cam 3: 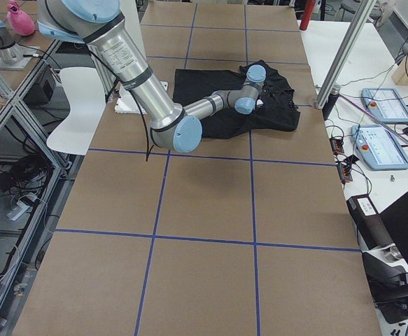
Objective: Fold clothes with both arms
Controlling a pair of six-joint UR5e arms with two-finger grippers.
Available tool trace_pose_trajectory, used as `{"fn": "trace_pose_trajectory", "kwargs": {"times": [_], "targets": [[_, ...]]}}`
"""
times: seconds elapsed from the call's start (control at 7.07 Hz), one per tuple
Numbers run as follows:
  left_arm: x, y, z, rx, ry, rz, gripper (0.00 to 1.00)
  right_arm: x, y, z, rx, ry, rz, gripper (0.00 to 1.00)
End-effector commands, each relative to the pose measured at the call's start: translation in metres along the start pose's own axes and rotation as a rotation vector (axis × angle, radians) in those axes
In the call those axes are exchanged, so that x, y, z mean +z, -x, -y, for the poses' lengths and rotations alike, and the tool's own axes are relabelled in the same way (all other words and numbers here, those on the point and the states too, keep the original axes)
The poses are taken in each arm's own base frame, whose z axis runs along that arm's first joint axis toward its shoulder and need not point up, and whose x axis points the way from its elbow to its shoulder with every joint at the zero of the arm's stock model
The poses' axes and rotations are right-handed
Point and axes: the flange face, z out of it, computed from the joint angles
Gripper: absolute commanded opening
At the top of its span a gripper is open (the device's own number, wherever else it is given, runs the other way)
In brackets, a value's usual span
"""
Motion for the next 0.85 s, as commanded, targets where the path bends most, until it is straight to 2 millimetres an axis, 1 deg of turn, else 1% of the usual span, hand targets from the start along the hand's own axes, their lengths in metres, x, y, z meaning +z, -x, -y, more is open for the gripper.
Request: {"fn": "trace_pose_trajectory", "kwargs": {"times": [0.0, 0.14, 0.28, 0.42, 0.57, 0.71], "targets": [[0.001, 0.002, -0.001, -0.003, 0.003, 0.001, 1.00, -0.004, 0.003, -0.001, -0.008, -0.010, 0.006, 1.00], [0.002, 0.003, -0.002, -0.005, 0.005, 0.001, 1.00, -0.015, -0.002, 0.006, -0.003, -0.023, 0.005, 1.00], [0.002, 0.000, 0.000, -0.007, 0.003, 0.000, 1.00, -0.034, -0.012, 0.023, 0.014, -0.044, -0.003, 1.00], [0.006, -0.011, 0.011, -0.054, -0.009, -0.013, 1.00, -0.057, -0.030, 0.041, 0.051, -0.047, -0.019, 1.00], [0.047, -0.044, 0.005, -0.072, -0.022, -0.071, 1.00, -0.082, -0.044, 0.056, 0.071, -0.060, -0.013, 1.00], [0.075, -0.064, 0.004, -0.104, -0.058, -0.127, 1.00, -0.096, -0.050, 0.064, 0.094, -0.074, -0.012, 1.00]]}}
